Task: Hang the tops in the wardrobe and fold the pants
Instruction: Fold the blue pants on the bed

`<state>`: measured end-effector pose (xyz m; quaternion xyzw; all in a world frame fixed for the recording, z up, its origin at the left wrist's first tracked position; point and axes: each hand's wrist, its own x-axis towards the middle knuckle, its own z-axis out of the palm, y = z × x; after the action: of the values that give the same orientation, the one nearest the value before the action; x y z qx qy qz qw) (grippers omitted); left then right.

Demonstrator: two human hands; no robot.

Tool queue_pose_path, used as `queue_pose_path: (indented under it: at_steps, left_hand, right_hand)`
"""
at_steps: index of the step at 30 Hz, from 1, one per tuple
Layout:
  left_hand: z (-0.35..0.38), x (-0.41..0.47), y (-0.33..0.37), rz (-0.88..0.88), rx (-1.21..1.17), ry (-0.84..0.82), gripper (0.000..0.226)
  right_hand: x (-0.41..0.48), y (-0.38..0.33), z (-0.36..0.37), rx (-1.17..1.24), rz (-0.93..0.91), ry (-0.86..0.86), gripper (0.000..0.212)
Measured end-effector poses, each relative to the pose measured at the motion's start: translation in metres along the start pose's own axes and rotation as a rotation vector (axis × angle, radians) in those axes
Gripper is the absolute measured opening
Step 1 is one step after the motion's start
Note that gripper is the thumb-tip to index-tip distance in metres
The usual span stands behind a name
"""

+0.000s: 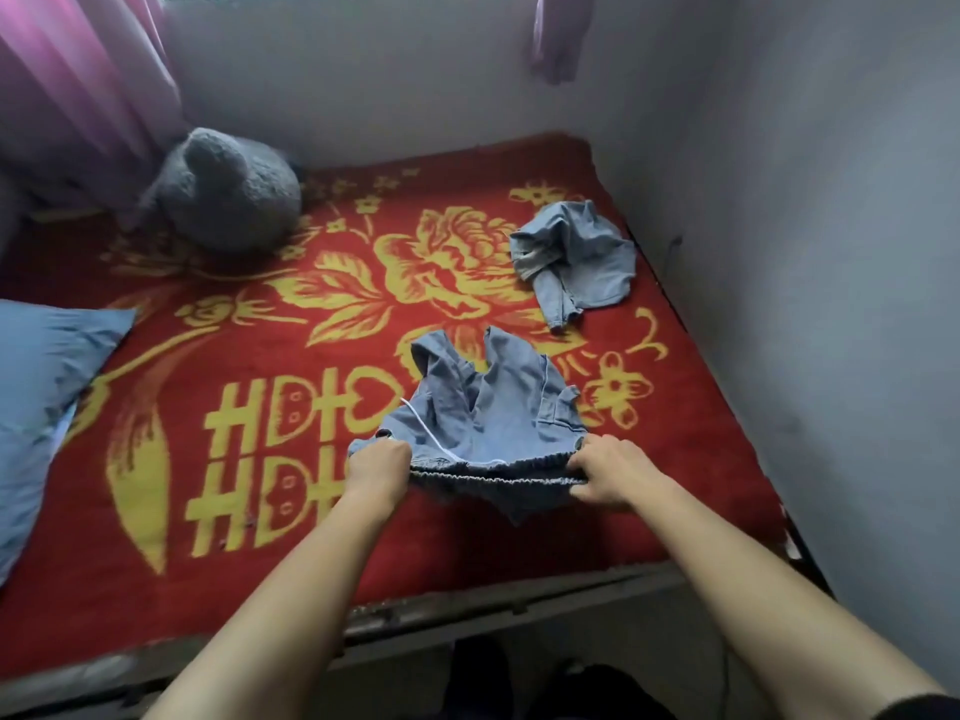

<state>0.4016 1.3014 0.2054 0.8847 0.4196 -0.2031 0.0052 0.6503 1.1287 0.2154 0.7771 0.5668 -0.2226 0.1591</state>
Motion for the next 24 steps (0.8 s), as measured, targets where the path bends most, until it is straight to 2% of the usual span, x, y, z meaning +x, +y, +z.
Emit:
queue_pose_path:
  at_steps: [5,9,12,15,17,21,24]
  left_hand:
    - [-0.003,-0.025,-0.001,-0.103,-0.127,0.157,0.015]
    - [-0.036,-0.055,0.010,-0.139,-0.249,0.349,0.018]
    - [-0.075,-0.074,0.013,-0.113,-0.191,0.550,0.014]
    - [-0.120,-0.084,0.011,-0.188,-0.153,0.628,0.021]
    - [-0.152,-0.092,0.013,-0.279,-0.265,0.630,0.027]
    - [-0.231,-0.095,0.004,-0.473,-0.706,0.694,0.030]
    - [-0.293,-0.099,-0.012,-0.364,-1.002,0.795,0.035]
  right_hand:
    - [-0.027,0.008,-0.012,0.083,0.044,0.218,0.025]
    - [-0.050,0.023,-0.042,0.130,0.105,0.385,0.045]
    - [-0.065,0.032,-0.075,0.098,0.101,0.500,0.038]
    - [-0.083,0.040,-0.120,0.039,0.091,0.685,0.032]
    - [-0.098,0.045,-0.156,0.041,0.075,0.821,0.027]
    - [-0.132,0.052,-0.234,0.060,0.022,1.059,0.022]
    - [-0.149,0.053,-0.287,0.121,-0.021,1.215,0.018]
